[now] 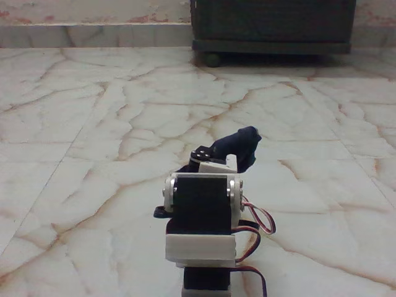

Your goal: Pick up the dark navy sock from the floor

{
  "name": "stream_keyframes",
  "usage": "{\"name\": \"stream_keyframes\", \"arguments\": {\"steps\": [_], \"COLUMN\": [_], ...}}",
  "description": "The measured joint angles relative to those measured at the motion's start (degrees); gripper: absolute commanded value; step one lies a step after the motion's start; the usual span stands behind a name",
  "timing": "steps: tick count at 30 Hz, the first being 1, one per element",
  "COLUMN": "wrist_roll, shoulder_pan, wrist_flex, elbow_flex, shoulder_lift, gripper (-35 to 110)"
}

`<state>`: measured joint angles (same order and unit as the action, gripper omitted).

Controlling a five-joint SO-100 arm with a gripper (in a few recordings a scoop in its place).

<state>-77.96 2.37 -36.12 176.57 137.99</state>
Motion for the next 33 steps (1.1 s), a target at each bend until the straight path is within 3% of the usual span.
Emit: {"name": "stream_keyframes", "arguments": {"steps": [7, 33], "wrist_roll": [-12.7, -13.6], "shoulder_pan": [-0.5, -0.5], "wrist_flex": [-0.8, 0.7], "elbow_flex": [0.0, 0.0], "shoulder_lift": [0.0, 0.0], "gripper": [0, 0]}}
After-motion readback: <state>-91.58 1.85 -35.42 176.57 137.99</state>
